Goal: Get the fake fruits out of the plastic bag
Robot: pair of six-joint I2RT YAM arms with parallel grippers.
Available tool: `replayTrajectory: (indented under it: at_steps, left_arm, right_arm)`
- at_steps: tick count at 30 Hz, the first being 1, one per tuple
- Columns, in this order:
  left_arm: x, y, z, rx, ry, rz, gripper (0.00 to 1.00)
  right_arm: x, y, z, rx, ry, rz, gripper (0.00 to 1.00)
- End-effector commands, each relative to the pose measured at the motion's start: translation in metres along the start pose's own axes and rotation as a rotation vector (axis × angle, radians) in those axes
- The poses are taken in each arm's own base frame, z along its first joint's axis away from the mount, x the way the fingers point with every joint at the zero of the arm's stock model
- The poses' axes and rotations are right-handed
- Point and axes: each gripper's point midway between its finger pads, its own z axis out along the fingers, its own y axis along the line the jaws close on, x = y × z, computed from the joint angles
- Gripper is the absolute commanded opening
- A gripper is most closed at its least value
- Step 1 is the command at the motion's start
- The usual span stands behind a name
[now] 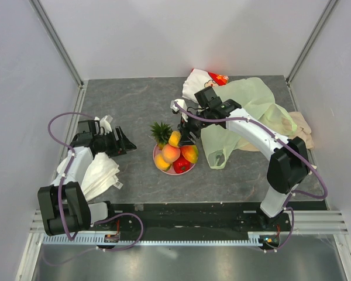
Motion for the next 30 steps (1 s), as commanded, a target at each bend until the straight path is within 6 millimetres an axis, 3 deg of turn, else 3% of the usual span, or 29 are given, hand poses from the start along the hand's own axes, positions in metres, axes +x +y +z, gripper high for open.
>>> replayTrajectory:
  at_steps: [1,8,17,30]
  left_arm:
    - [-0.008,-0.005,-0.003,0.025,-0.035,0.023,0.73]
    - [-0.005,-0.003,-0.002,0.018,-0.024,0.018,0.74]
    - [-0.004,-0.001,0.000,0.014,-0.013,0.009,0.73]
    - [-0.005,-0.001,-0.001,0.011,-0.016,0.017,0.73]
  right_arm:
    - [0.000,-0.008,0.003,0.027,0.008,0.021,0.65]
    - [0.017,-0.004,0.013,-0.013,0.026,0.085,0.65]
    - [0.027,-0.012,0.010,-0.015,0.024,0.147,0.67]
    - [0.027,-0.012,0.009,-0.024,0.018,0.148,0.77]
